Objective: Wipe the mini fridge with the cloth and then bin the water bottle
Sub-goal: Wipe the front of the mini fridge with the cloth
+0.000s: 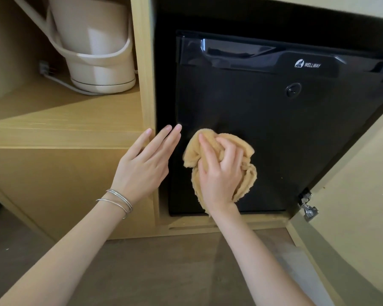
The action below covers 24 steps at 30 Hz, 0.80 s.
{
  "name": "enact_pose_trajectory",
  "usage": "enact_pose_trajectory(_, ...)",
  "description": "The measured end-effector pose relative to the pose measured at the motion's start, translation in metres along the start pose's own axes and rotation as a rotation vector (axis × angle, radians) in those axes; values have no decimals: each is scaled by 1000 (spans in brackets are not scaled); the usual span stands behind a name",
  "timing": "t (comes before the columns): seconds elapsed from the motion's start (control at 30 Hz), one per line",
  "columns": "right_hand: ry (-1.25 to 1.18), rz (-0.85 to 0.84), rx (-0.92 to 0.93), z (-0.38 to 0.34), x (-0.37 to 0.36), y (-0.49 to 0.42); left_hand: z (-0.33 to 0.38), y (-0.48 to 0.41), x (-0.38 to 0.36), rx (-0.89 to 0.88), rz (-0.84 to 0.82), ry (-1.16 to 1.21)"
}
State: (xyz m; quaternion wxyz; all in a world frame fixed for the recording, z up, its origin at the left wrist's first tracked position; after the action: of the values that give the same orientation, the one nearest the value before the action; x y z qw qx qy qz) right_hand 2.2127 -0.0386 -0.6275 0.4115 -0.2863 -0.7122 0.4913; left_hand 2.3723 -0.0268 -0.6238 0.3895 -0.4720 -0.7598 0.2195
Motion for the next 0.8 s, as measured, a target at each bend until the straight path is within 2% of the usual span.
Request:
enact_pose_trajectory(0.1,33,-37,152,-5,-13,28,0,0,0,-9,16,4)
enact_pose_trajectory(0.2,83,-165,238,8,-19,63,-3,1,1,-24,-7,13)
enact_pose_trajectory(0.27,116,-295,224,29,-12,84,-3,1,2,-21,-26,28)
enact_pose_trajectory(0.33,135,-357,97,53,3,91,-3,0,4,4,-43,77)
enact_pose_trajectory(0.43,102,-234,-102,77,36,71,1,-5,10,100,-7,221)
enact_pose_trajectory(0.57,63,-32,-66,73,50,19,23,-33,15,190,80,442)
enact_pose_trajectory(0.67,65,-12,-61,67,33,6,32,-51,4,270,82,457)
enact_pose_trajectory(0.8,103,-11,-35,74,18,33,40,-52,-10,321,80,454)
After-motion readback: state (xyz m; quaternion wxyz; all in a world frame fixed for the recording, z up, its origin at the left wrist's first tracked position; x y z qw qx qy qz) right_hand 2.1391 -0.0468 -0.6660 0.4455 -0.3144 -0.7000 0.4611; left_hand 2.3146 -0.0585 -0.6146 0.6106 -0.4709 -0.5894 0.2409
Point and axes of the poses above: each hand's wrist, its own y-axis away from the middle knuckle, its own x-axis out of the back of the hand, z = x × y, the point moved 3 cm from there along -y, towards the middle knuckle, and after that the axes turned 3 degrees about -y, right-handed, at the moved point
